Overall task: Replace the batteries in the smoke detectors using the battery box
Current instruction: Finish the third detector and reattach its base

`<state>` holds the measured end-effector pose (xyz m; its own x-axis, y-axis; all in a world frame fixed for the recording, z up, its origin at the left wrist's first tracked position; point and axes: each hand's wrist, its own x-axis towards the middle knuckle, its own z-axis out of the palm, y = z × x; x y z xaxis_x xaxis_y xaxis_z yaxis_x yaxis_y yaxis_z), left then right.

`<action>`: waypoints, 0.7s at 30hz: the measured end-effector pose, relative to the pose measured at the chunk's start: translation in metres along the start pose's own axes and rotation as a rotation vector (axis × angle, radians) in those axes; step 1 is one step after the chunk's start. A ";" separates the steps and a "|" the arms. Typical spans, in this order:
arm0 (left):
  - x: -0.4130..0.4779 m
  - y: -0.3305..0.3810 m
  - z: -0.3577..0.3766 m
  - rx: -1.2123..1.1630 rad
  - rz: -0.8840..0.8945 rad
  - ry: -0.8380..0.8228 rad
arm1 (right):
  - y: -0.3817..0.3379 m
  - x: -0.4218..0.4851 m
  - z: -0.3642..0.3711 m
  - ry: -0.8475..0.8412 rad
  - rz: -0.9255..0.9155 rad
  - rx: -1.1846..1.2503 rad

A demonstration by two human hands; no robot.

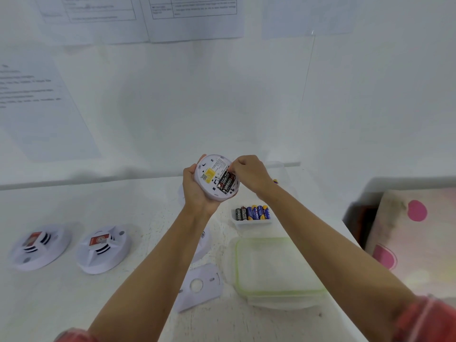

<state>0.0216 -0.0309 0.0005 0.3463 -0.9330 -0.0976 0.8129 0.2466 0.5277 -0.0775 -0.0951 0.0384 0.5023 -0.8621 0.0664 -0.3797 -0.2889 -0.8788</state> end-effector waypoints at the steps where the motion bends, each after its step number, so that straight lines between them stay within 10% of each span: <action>1: 0.000 0.000 0.000 0.004 0.001 0.000 | 0.000 0.000 0.000 0.000 -0.001 0.004; 21: 0.000 0.009 0.003 0.024 -0.016 -0.030 | -0.005 0.005 -0.018 -0.119 -0.130 0.016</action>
<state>0.0273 -0.0301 0.0079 0.3187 -0.9444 -0.0809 0.8068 0.2255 0.5461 -0.0868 -0.1053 0.0518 0.6349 -0.7625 0.1241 -0.2942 -0.3872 -0.8738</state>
